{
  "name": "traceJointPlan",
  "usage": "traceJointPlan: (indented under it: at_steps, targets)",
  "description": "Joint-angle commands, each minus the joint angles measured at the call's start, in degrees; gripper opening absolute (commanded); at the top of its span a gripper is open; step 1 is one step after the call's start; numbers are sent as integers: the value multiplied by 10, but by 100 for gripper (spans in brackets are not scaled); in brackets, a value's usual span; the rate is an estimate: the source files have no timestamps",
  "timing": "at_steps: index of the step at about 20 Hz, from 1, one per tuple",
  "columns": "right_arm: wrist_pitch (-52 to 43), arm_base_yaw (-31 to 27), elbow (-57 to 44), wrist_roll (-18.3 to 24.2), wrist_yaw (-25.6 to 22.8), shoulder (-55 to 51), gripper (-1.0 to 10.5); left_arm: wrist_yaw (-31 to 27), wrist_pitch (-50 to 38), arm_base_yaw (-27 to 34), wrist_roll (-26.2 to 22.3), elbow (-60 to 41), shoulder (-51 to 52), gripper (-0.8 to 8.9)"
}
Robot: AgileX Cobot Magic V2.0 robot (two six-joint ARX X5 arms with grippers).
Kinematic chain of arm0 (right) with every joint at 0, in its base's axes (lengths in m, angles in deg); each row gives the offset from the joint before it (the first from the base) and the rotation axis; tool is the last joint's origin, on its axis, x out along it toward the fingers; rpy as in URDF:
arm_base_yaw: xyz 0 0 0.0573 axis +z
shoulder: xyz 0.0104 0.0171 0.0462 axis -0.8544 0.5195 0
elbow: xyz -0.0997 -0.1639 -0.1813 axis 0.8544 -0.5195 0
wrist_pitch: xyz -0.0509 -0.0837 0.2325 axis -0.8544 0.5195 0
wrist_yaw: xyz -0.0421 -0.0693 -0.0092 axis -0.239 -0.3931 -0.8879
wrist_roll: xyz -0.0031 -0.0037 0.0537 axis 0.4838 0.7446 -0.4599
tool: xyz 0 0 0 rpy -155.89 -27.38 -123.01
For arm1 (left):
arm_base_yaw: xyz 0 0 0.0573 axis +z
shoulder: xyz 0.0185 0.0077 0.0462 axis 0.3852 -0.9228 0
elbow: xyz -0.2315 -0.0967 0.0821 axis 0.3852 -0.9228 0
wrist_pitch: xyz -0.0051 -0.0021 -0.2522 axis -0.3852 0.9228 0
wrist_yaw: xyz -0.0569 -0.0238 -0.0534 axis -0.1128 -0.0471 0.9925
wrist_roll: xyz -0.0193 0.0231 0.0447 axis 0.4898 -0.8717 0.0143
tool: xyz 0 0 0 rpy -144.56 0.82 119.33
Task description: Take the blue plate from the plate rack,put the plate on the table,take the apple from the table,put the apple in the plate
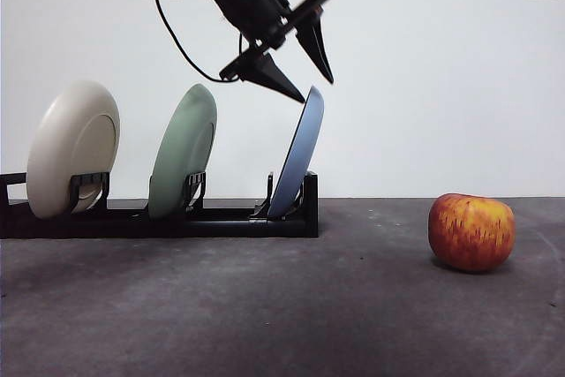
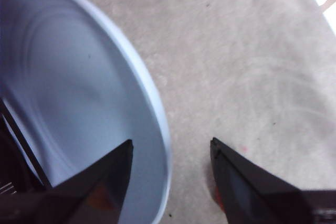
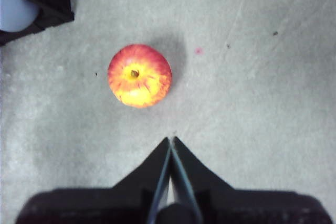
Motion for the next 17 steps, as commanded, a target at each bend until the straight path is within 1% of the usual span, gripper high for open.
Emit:
traceJointPlan:
  at_steps: [1,4,7,8,10,13,17]
  targets:
    - [5,0,3,2,2,1,0,-23,4,-12,-18,1,-21,252]
    - [7,0,3,2,2,1,0,-74,10,-25,-37,1,-21,235]
    - [7,0,3,2,2,1,0,-81,11,-25,-37,1,-21,79]
    - [6,0,3,2,2,1,0,-81,10,-25,-37,1,-21,51]
    - [6,0,3,2,2,1,0,-81,10,-25,-36,1,-21,47]
    - [6,0,3,2,2,1,0,-80,12,-25,-34,1,-21,-8]
    - [7,0,3,2,2,1,0,-80,19,-25,-33,4,-19,-7]
